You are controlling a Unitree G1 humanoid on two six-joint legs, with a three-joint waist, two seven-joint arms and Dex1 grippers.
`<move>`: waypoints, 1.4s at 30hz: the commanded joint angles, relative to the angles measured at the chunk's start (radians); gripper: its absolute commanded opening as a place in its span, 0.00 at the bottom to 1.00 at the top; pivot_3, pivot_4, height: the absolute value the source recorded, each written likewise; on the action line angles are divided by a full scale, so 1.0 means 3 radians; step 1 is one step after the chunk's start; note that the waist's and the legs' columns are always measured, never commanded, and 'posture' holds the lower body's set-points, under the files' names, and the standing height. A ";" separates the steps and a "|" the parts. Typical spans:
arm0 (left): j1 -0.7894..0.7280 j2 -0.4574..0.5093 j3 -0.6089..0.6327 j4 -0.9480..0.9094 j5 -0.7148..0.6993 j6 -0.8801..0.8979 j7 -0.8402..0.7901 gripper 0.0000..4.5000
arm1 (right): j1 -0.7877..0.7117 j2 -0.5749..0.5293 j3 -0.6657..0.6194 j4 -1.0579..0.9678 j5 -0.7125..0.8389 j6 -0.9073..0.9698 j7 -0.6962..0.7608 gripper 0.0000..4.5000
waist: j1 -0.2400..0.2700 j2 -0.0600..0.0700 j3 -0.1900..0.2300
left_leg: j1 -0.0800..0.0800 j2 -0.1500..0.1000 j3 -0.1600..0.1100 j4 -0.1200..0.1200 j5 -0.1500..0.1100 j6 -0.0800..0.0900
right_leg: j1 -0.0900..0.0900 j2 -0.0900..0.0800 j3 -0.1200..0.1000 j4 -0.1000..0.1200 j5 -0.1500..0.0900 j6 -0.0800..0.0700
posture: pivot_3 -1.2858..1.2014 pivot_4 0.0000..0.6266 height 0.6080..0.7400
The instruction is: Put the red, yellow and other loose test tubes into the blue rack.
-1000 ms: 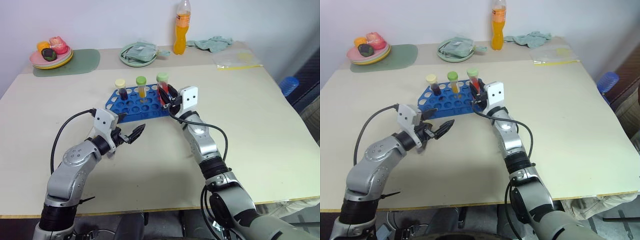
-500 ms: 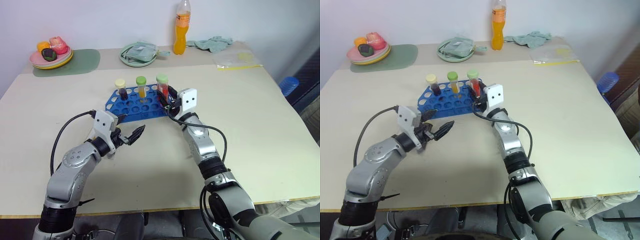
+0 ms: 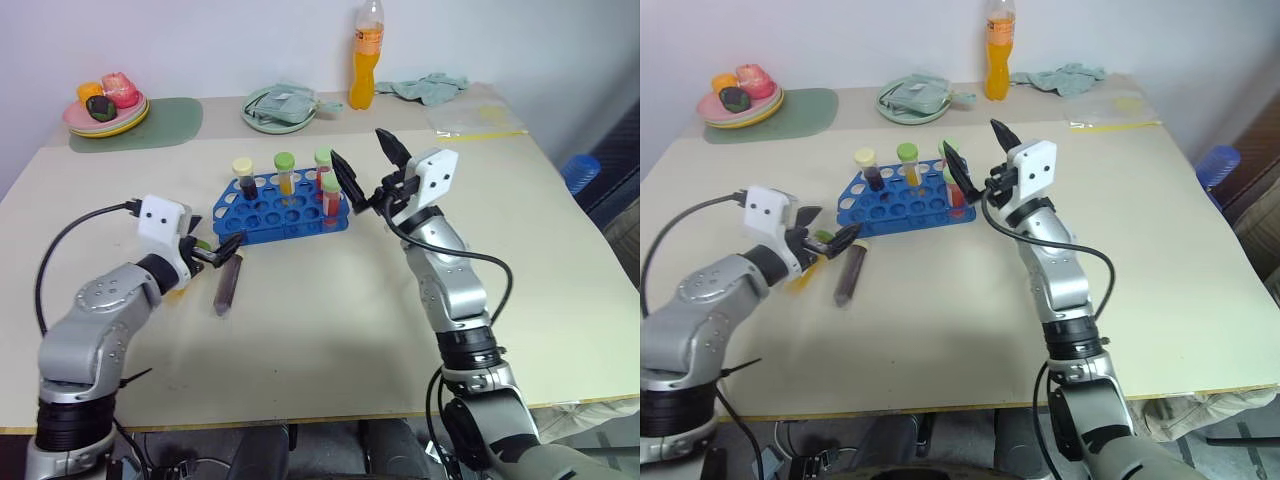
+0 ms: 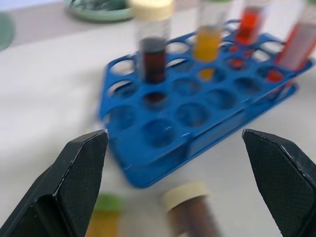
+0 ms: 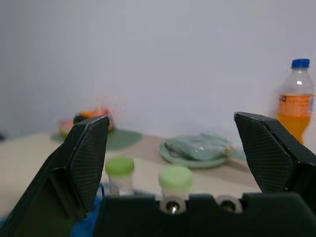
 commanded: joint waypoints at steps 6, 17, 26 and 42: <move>-0.1347 0.0913 -0.0664 0.1088 -0.0047 0.1933 -0.0301 1.00 | 0.0415 -0.1443 0.0212 -0.1158 0.0544 0.1193 0.1371 0.99 | 0.0009 -0.0003 0.0001 | -0.0002 -0.0004 0.0003 0.0008 -0.0004 0.0008 | 0.0004 0.0001 -0.0007 0.0003 -0.0001 0.0002 | 0.52 0.24 1.00; -0.1963 0.1028 -0.1806 0.1826 0.0259 0.1693 -0.0765 1.00 | 0.0744 -0.1672 0.0271 -0.1491 0.0476 0.1219 0.1477 0.99 | 0.0004 -0.0005 0.0001 | -0.0002 -0.0001 0.0006 0.0008 -0.0005 0.0009 | 0.0003 0.0000 -0.0004 0.0002 -0.0002 0.0003 | 0.52 0.24 1.00; -0.1918 0.0998 -0.1767 0.2125 0.0490 0.1454 -0.0849 0.29 | 0.0792 -0.1570 0.0331 -0.1549 0.0411 0.1223 0.1337 1.00 | 0.0002 -0.0006 0.0001 | -0.0003 -0.0002 0.0001 0.0009 -0.0005 0.0009 | 0.0003 -0.0001 -0.0004 0.0002 -0.0002 0.0003 | 0.52 0.24 1.00; -0.0392 -0.0615 -0.0436 -0.0373 0.0393 -0.1366 0.0037 0.29 | 0.0968 -0.1128 0.0402 -0.1186 0.0221 0.1194 0.0888 1.00 | 0.0120 -0.0016 -0.0005 | -0.0005 -0.0003 0.0002 0.0015 0.0005 -0.0008 | 0.0010 -0.0011 -0.0002 -0.0011 0.0000 0.0002 | 0.52 0.24 1.00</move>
